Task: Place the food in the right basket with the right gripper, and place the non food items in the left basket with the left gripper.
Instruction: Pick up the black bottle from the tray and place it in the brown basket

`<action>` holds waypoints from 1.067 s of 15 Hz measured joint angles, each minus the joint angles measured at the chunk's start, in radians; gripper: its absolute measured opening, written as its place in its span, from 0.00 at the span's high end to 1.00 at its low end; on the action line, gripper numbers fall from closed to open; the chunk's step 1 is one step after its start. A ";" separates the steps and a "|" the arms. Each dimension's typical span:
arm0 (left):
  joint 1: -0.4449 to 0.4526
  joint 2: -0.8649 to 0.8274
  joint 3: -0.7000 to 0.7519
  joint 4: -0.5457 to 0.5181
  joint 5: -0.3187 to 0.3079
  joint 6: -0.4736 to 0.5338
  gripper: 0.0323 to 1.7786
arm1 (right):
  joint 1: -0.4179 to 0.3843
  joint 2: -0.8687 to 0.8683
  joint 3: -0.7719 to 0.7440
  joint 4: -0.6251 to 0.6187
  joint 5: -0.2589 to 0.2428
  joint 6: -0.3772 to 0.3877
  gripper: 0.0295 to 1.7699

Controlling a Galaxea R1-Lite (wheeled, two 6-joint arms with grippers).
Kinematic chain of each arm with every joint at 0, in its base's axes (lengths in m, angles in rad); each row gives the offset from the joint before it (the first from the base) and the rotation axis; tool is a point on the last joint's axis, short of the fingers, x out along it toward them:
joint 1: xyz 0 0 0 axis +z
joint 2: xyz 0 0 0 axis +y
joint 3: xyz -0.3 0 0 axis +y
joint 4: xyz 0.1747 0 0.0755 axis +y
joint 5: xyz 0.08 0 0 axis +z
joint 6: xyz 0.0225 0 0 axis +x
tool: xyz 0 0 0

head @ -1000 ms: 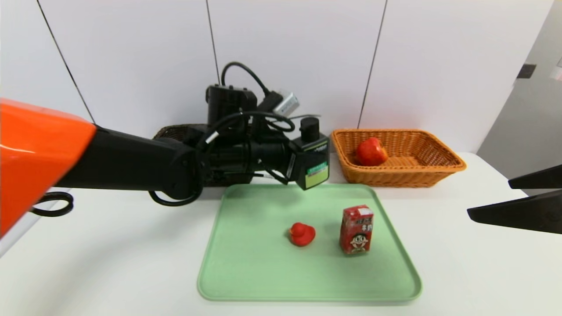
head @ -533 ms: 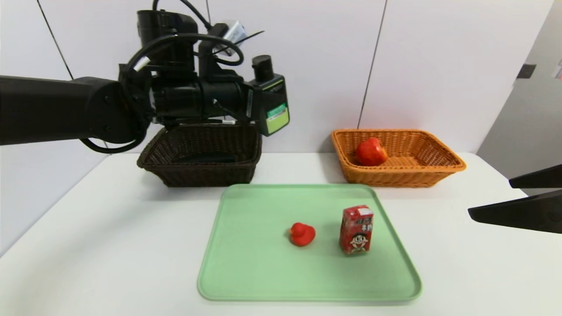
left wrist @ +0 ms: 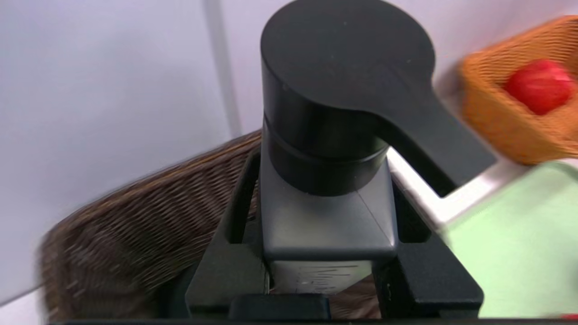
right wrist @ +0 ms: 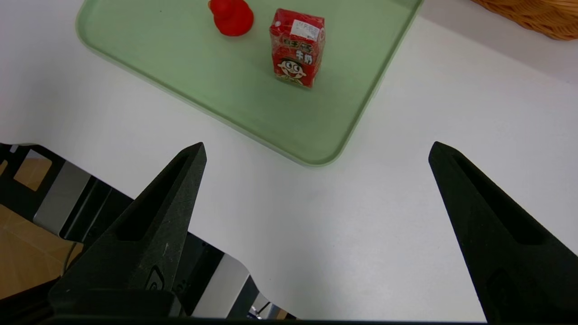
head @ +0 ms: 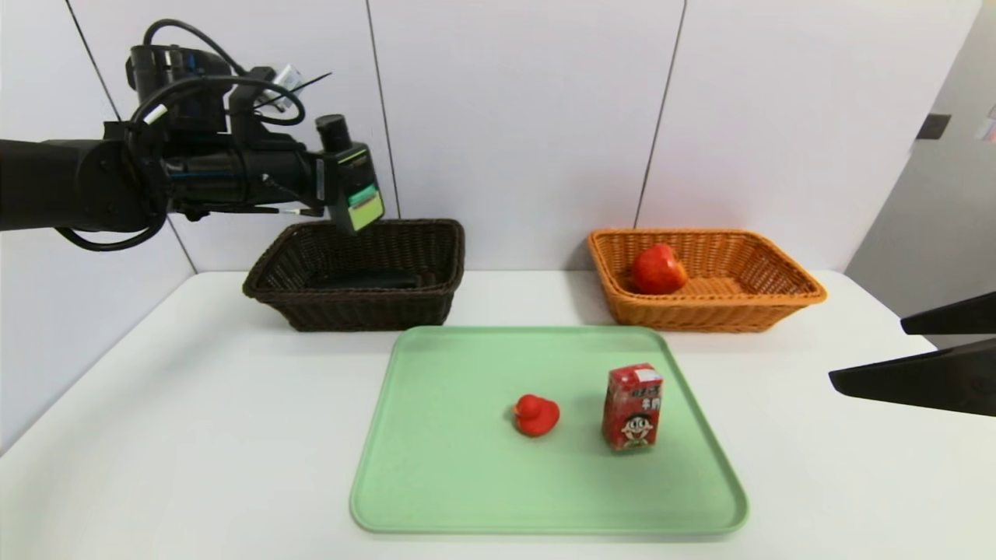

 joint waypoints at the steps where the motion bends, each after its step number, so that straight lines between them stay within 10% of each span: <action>1: 0.027 0.015 0.004 -0.001 0.000 0.006 0.66 | 0.000 0.000 0.000 0.000 0.000 0.000 0.04; 16: 0.167 0.187 0.044 -0.011 -0.001 0.032 0.66 | -0.001 -0.008 0.022 0.000 -0.006 0.003 0.04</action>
